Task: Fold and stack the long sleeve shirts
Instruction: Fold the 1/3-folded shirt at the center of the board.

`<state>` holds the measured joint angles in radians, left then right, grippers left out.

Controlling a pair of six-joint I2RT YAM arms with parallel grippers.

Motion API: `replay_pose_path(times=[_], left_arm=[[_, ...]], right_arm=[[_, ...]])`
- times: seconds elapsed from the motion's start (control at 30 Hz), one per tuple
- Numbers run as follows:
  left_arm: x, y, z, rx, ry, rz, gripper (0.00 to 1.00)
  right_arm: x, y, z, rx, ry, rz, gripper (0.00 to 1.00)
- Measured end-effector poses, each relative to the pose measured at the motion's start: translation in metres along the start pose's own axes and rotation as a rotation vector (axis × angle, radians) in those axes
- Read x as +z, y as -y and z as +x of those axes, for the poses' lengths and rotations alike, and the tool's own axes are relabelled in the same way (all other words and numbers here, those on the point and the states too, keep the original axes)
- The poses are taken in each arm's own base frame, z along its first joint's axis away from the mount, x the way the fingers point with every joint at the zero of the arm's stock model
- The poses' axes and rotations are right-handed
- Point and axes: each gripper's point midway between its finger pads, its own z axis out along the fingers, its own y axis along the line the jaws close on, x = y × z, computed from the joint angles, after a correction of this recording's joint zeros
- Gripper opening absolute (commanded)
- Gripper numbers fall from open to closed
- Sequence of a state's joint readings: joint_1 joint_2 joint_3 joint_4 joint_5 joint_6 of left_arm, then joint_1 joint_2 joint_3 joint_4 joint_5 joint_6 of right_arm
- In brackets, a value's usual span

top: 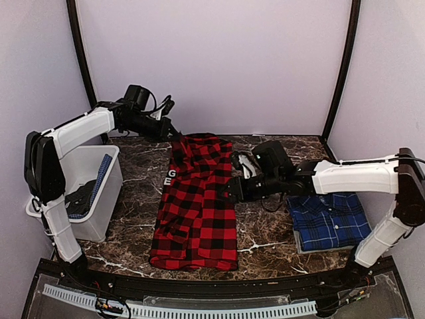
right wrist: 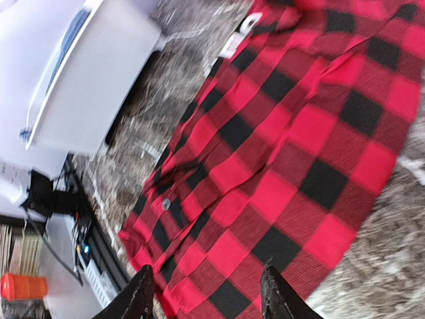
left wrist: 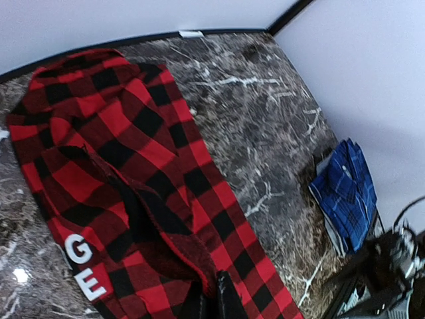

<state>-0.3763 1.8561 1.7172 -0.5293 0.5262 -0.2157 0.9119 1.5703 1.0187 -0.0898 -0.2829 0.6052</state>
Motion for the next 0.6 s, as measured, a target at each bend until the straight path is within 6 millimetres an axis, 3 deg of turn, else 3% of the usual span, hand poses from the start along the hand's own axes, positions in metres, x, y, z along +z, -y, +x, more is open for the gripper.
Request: replay_pose_path(times=[0.17,0.33,0.43,0.6], left_arm=[[0.018,0.033,0.050,0.035,-0.133,0.086,0.00],[0.033,0.055,0.105,0.041,-0.286,0.150,0.00],[0.037,0.066,0.126,0.053,-0.344,0.173,0.06],[0.041,0.074,0.154,0.063,-0.417,0.190,0.26]], right_arm=[[-0.020,0.032,-0.031,0.041,0.112,0.097,0.51],[-0.026,0.053,-0.041,0.061,0.148,0.164,0.52],[-0.027,0.057,-0.042,0.062,0.155,0.178,0.52],[-0.024,0.062,-0.041,0.069,0.150,0.192,0.52]])
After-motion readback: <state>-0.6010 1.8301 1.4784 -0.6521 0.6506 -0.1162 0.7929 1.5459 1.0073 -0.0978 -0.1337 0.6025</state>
